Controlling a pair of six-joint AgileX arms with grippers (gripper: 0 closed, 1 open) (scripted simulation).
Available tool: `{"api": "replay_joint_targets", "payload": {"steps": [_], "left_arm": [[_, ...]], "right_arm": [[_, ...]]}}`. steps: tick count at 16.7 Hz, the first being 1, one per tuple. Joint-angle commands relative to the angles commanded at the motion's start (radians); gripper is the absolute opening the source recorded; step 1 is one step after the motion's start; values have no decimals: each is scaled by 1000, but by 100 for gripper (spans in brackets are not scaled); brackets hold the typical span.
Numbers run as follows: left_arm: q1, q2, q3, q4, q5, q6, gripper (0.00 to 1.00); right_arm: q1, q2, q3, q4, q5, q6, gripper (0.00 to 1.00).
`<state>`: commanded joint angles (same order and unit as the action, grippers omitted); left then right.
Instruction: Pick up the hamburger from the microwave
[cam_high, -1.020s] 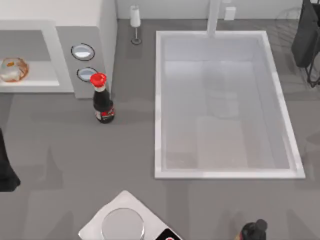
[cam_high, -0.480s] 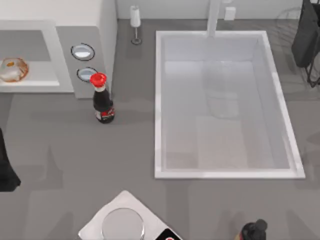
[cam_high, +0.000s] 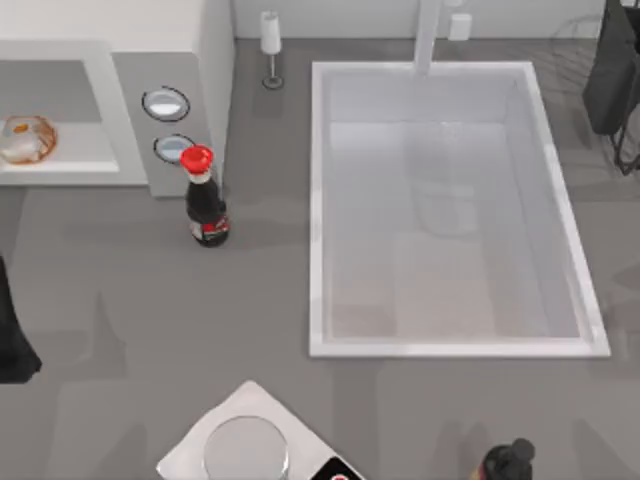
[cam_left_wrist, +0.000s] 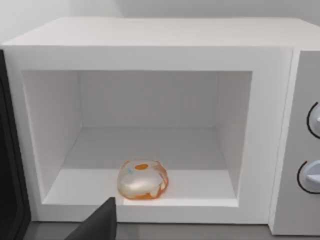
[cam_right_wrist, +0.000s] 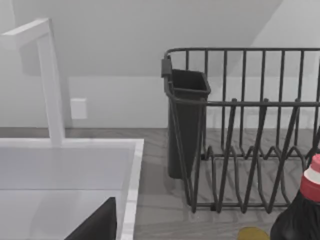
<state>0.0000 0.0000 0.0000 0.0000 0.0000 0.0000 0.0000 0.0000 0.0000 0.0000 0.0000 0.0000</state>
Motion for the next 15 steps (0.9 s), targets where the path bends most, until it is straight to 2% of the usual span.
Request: {"api": "replay_joint_targets", "payload": {"steps": [5,8,15], "left_arm": [[1,9,4,4,1,0,100],[6,96,37,46,7,3,100],[34,588,227,280,42,17,100]], "right_arm": [[0,0,0,0,0,0,100],[0,0,0,0,0,0,100],[0,0,0,0,0,0,100]]}}
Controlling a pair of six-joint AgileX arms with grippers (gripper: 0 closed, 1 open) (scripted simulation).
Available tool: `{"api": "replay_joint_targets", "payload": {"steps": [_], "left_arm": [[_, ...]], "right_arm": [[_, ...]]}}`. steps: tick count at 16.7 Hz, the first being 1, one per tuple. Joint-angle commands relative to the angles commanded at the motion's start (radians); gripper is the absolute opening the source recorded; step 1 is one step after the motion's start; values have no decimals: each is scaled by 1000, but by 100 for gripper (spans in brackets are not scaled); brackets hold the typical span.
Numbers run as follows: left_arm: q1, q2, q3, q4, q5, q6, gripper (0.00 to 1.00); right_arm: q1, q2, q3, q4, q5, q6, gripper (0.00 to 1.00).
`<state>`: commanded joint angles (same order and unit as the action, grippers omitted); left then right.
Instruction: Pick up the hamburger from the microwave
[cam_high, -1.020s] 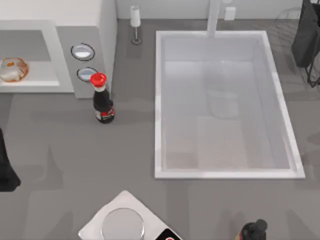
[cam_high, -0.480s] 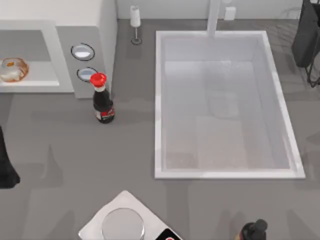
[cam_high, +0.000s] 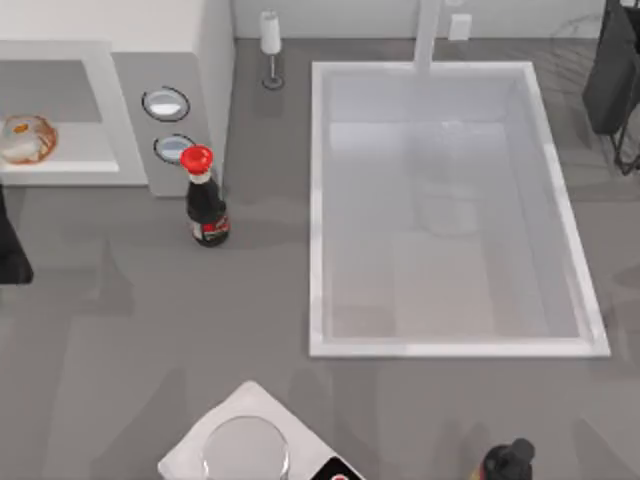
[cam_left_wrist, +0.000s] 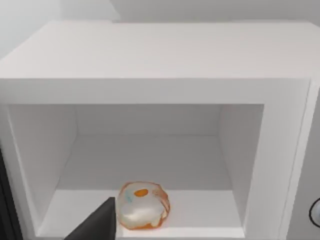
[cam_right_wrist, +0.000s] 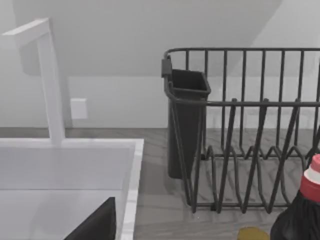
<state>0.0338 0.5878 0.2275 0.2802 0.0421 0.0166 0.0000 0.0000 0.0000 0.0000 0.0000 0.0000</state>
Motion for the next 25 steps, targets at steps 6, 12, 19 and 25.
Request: {"api": "replay_joint_targets", "payload": {"steps": [6,12,19,25], "left_arm": [[34,600,231,285,43,17,100],[69,1211,465,573,86,34,100],[99,1743,667,822,123,49,100],[107,1881,719,886,133,53,100]], "right_arm": [[0,0,0,0,0,0,100],[0,0,0,0,0,0,100],[0,0,0,0,0,0,100],[0,0,0,0,0,0,100]]}}
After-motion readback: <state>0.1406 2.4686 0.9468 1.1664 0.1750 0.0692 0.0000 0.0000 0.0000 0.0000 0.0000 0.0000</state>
